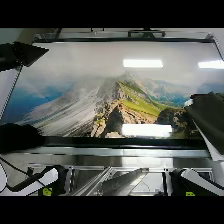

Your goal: Fold the shirts.

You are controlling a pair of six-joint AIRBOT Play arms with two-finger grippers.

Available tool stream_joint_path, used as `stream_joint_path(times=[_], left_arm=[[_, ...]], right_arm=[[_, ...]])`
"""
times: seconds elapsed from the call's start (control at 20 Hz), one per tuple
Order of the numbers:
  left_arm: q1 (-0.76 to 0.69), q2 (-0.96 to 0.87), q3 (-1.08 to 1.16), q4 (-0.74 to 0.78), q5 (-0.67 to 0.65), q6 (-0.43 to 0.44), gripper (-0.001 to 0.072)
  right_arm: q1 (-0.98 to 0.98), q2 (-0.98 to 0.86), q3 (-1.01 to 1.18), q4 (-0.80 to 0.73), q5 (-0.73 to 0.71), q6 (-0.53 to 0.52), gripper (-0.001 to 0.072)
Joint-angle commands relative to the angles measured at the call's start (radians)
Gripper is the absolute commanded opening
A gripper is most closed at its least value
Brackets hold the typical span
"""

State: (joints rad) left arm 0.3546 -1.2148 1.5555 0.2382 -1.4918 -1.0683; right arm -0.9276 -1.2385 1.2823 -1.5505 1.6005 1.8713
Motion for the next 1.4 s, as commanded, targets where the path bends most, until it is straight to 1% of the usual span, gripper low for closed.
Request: stream_joint_path(times=[0.0,0.05,0.1,0.15,0.2,0.25,0.4,0.45,0.55,0.75,0.85,1.0,1.1,1.35], left_arm=[[0.001,0.001,0.000,-0.005,0.018,0.001,0.0011],[0.001,0.001,0.000,-0.003,0.018,-0.002,0.0011],[0.001,0.002,0.000,0.006,0.017,-0.019,0.0007],[0.001,0.004,0.000,0.017,0.010,-0.033,0.0004],[0.001,0.009,0.000,0.036,0.000,-0.049,0.0004],[-0.003,0.017,-0.001,0.073,-0.005,-0.066,0.0004],[-0.039,0.082,-0.036,0.269,0.007,-0.124,0.0004],[-0.054,0.124,-0.092,0.296,0.022,-0.125,0.0004],[-0.084,0.232,-0.268,0.329,0.040,-0.124,0.0005],[-0.148,0.451,-0.689,0.373,0.082,-0.122,0.0005],[-0.175,0.520,-0.842,0.373,0.092,-0.122,0.0005],[-0.208,0.582,-0.963,0.372,0.145,-0.122,0.0005],[-0.224,0.611,-1.005,0.370,0.189,-0.122,0.0005],[-0.232,0.665,-1.045,0.370,0.209,-0.124,0.0005]], right_arm=[[0.075,-0.002,0.192,0.176,0.047,-0.016,0.0691],[0.120,-0.002,0.250,0.237,0.046,-0.015,0.0639],[0.170,-0.002,0.294,0.303,0.040,-0.013,0.0417],[0.221,0.001,0.314,0.363,0.018,-0.013,0.0218],[0.285,0.009,0.314,0.411,-0.014,-0.013,0.0079],[0.351,0.013,0.314,0.423,-0.034,-0.013,0.0027],[0.566,0.034,0.277,0.384,-0.053,-0.025,0.0024],[0.636,0.058,0.232,0.360,-0.080,-0.026,0.0024],[0.764,0.132,0.092,0.330,-0.166,-0.047,0.0024],[0.950,0.327,-0.285,0.328,-0.328,-0.080,0.0024],[0.990,0.394,-0.412,0.332,-0.394,-0.110,0.0025],[0.991,0.407,-0.451,0.332,-0.367,-0.136,0.0025],[0.991,0.407,-0.451,0.335,-0.328,-0.137,0.0026],[0.991,0.407,-0.451,0.335,-0.328,-0.137,0.0026]])
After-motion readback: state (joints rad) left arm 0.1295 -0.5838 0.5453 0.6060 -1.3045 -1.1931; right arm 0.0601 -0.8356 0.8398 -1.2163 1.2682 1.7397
